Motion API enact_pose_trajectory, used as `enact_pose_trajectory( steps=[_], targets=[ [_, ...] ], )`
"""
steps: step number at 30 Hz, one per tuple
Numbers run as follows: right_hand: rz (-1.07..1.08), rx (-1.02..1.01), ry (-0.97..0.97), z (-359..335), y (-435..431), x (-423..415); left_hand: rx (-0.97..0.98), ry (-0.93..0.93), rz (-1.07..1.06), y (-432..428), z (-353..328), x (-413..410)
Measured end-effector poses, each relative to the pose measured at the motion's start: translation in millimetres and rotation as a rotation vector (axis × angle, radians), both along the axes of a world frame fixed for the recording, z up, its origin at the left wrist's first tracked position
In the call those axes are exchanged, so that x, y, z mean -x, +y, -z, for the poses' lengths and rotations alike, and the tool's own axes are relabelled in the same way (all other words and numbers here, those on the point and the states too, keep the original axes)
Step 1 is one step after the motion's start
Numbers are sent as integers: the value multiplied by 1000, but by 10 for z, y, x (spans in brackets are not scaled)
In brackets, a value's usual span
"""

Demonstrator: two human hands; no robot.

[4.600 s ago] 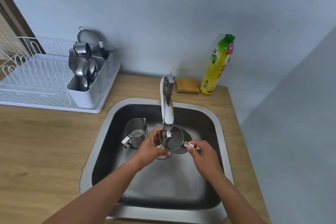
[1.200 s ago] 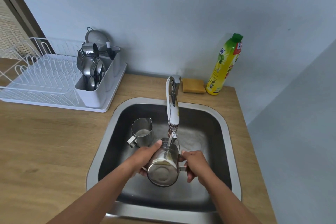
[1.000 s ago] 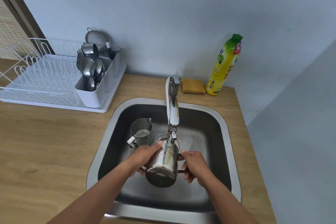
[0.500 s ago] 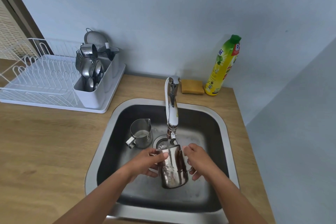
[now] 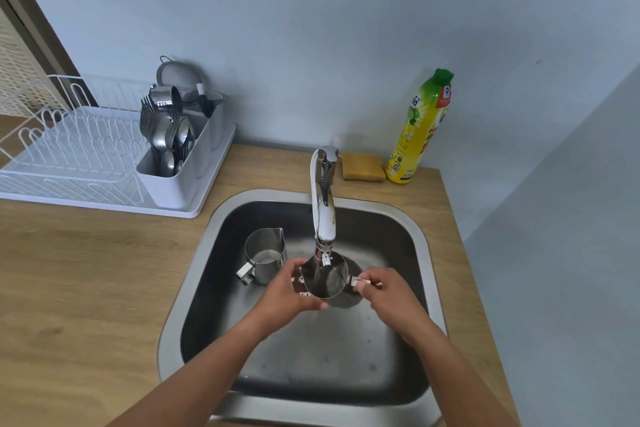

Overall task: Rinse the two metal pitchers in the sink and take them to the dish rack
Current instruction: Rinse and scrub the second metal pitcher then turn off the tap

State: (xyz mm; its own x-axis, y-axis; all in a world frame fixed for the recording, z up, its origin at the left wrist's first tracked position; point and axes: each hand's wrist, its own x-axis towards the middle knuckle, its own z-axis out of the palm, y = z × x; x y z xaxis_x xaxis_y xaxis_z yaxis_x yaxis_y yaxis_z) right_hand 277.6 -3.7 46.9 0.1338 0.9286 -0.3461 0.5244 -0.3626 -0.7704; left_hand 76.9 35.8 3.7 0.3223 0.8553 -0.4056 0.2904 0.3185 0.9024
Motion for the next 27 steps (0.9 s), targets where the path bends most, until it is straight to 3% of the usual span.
enact_pose_trajectory(
  steps=[9,15,21,27],
  targets=[
    [162,-18,267,188,42,71,-370,271,-88,88,-27,82],
    [173,-8,485,319,124,187,-533,337,-86,64,-150,193],
    [109,59,520,372,95,308,-593,373,-78,17,-247,348],
    [64,155,477,359,6,395,-529,476,-69,-41,-246,413]
  ],
)
